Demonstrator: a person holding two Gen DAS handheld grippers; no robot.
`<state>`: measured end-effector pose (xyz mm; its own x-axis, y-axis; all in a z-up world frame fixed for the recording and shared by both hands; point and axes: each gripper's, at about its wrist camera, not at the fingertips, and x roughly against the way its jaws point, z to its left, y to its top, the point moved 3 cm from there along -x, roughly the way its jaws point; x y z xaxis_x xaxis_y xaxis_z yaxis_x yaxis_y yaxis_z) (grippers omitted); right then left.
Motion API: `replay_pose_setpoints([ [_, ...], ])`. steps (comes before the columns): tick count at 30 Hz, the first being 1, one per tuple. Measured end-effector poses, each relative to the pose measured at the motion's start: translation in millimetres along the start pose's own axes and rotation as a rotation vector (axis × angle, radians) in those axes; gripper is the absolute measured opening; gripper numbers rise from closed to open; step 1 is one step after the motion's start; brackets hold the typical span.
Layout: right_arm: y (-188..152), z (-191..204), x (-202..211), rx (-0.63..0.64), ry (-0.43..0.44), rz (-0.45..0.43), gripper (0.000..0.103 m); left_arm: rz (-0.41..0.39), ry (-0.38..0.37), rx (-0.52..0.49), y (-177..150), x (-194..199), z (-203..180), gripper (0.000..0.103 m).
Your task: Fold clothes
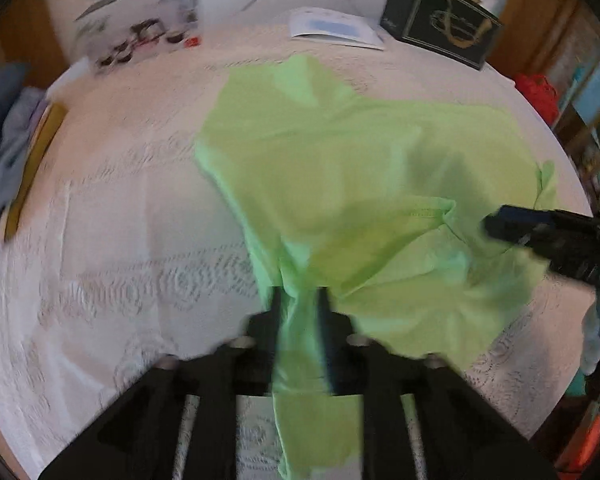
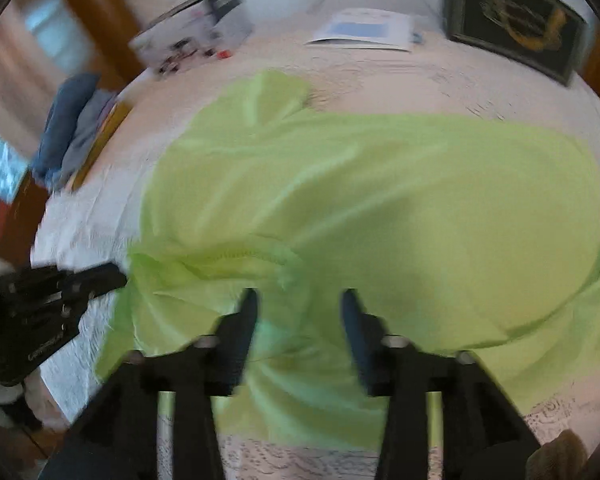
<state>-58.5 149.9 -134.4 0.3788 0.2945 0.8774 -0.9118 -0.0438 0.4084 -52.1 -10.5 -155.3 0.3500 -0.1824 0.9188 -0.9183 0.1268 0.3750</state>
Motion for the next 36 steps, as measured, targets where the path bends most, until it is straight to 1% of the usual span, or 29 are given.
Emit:
replay_pose_setpoints([
  [1, 0.2, -8.7, 4.5, -0.032, 0.006, -0.009, 0.047, 0.004, -0.007, 0.020, -3.0, 0.7, 3.4, 0.039],
  [3, -6.9, -36.8, 30.6, -0.107, 0.003, -0.060, 0.058, 0.016, -0.026, 0.062, -16.9, 5.5, 5.2, 0.039],
  [4, -12.0, -52.0, 46.1, -0.140, -0.006, -0.098, 0.068, 0.019, -0.022, 0.079, -24.3, 7.5, 5.6, 0.039],
  [5, -19.1, -69.2, 61.6, -0.172, -0.021, -0.134, 0.082, 0.019, -0.012, 0.094, -32.6, 11.1, 3.8, 0.039],
  [6, -26.3, -86.6, 77.1, -0.205, -0.036, -0.169, 0.091, 0.019, -0.001, 0.114, -39.0, 11.9, 2.8, 0.039],
  [7, -34.1, -106.1, 88.9, -0.247, -0.031, -0.182, 0.103, 0.021, 0.009, 0.135, -44.8, 12.3, 1.3, 0.039],
  [10, -54.1, -165.4, 115.0, -0.369, -0.009, -0.194, 0.103, 0.045, 0.006, 0.186, -55.8, 4.8, -11.6, 0.040],
  [12, -64.5, -203.9, 125.0, -0.434, -0.007, -0.196, 0.103, 0.064, 0.040, 0.194, -60.3, -3.2, -22.5, 0.040],
  [14, -68.2, -228.5, 122.8, -0.424, -0.046, -0.157, 0.103, 0.073, 0.057, 0.218, -63.2, -10.5, -30.7, 0.040],
  [15, -67.9, -233.6, 119.2, -0.407, -0.064, -0.136, 0.103, 0.074, 0.068, 0.228, -64.1, -13.3, -34.0, 0.040],
  [17, -66.7, -240.7, 105.8, -0.357, -0.112, -0.080, 0.103, 0.067, 0.101, 0.227, -63.6, -16.1, -39.9, 0.043],
  [18, -66.0, -242.5, 99.1, -0.335, -0.121, -0.062, 0.103, 0.070, 0.100, 0.219, -63.3, -18.1, -42.9, 0.047],
  [19, -65.0, -243.0, 92.7, -0.316, -0.125, -0.047, 0.103, 0.074, 0.099, 0.211, -62.9, -20.1, -46.0, 0.056],
  [20, -62.9, -241.5, 85.9, -0.291, -0.134, -0.034, 0.103, 0.078, 0.099, 0.202, -62.6, -22.1, -49.0, 0.061],
  [21, -61.1, -240.8, 80.8, -0.261, -0.155, -0.030, 0.103, 0.081, 0.098, 0.194, -62.2, -24.2, -52.0, 0.073],
  [22, -58.5, -238.5, 75.9, -0.229, -0.183, -0.030, 0.103, 0.085, 0.097, 0.186, -61.8, -26.2, -55.1, 0.082],
  [23, -56.0, -237.9, 69.9, -0.213, -0.196, -0.029, 0.103, 0.089, 0.108, 0.171, -61.6, -28.5, -58.7, 0.082],
  [25, -53.1, -239.7, 58.3, -0.204, -0.207, -0.010, 0.103, 0.098, 0.169, 0.128, -61.2, -33.4, -66.5, 0.084],
  [28, -50.2, -239.2, 52.5, -0.216, -0.215, -0.018, 0.103, 0.081, 0.154, 0.180, -59.8, -33.4, -61.8, 0.084],
  [30, -51.7, -243.5, 53.4, -0.273, -0.199, -0.049, 0.103, 0.065, 0.142, 0.204, -59.9, -32.9, -59.0, 0.085],
  [31, -52.3, -245.6, 53.8, -0.300, -0.191, -0.064, 0.103, 0.058, 0.142, 0.199, -60.3, -33.7, -59.7, 0.088],
  [32, -50.9, -244.9, 51.8, -0.305, -0.193, -0.046, 0.103, 0.057, 0.146, 0.184, -60.6, -35.6, -62.0, 0.091],
  [34, -44.9, -239.8, 44.5, -0.258, -0.217, 0.030, 0.103, 0.074, 0.158, 0.136, -60.3, -42.4, -68.9, 0.103],
  [35, -42.5, -238.3, 41.1, -0.236, -0.225, 0.062, 0.103, 0.081, 0.163, 0.121, -59.8, -45.3, -71.1, 0.103],
  [36, -41.8, -238.8, 40.2, -0.230, -0.220, 0.078, 0.102, 0.081, 0.162, 0.130, -58.6, -46.0, -70.0, 0.103],
])
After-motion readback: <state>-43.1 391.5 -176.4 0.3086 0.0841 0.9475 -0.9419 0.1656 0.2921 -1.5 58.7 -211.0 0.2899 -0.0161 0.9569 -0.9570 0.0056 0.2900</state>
